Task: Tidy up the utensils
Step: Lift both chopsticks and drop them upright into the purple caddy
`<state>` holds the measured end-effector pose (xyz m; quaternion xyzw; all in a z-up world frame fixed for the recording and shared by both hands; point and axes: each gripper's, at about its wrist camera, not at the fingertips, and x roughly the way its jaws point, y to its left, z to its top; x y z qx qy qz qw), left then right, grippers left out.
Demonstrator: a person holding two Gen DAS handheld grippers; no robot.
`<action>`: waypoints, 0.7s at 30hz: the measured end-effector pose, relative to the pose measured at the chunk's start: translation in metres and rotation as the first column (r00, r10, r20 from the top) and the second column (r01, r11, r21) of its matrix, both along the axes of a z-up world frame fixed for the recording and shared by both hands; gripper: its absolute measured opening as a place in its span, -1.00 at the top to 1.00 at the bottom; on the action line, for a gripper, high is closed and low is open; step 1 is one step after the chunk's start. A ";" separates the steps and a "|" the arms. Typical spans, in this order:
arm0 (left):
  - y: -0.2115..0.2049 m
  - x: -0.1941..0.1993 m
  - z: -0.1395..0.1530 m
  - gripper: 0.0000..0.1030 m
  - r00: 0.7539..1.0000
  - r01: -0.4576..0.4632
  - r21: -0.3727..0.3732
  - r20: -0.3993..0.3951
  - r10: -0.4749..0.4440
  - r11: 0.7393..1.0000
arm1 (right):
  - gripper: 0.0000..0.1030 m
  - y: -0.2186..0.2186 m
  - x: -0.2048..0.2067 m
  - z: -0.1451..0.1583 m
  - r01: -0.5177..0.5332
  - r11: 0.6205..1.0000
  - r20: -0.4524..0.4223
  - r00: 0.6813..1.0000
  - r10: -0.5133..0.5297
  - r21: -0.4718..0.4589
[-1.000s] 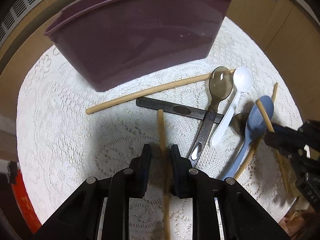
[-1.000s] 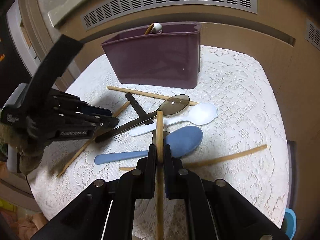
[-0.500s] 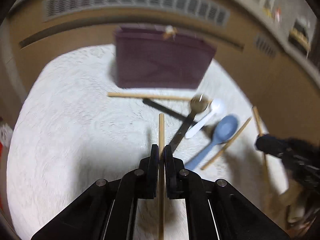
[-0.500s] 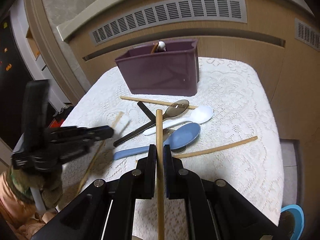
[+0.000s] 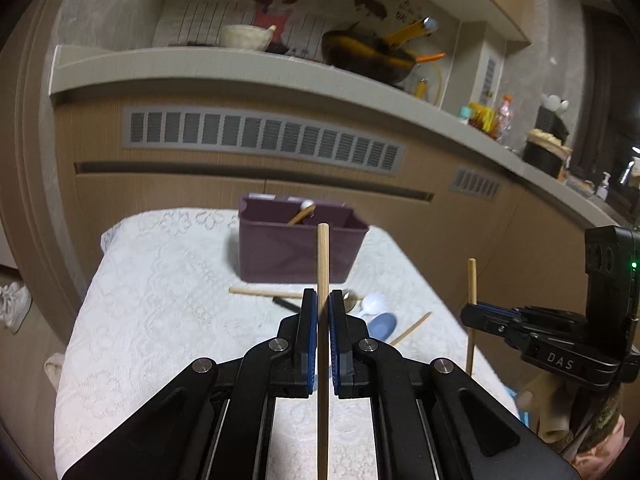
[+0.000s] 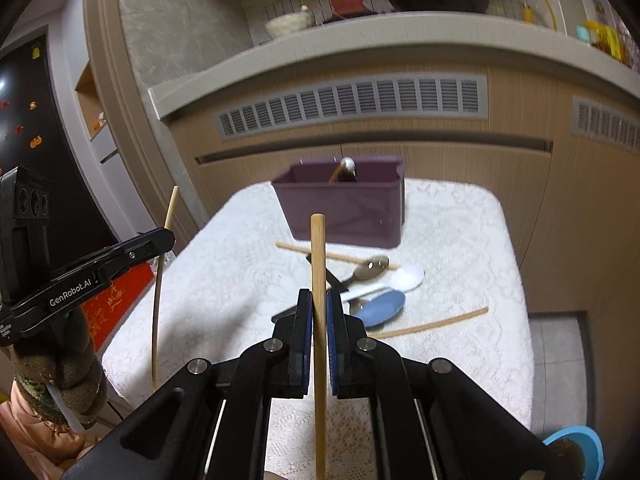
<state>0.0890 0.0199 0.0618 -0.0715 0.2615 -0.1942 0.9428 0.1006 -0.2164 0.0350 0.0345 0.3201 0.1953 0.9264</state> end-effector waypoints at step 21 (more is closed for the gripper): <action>-0.017 0.058 0.167 0.89 0.887 -0.034 -0.020 0.459 0.039 0.999 | 0.86 0.018 0.034 0.196 0.064 0.997 0.462 0.886 -0.035 -0.047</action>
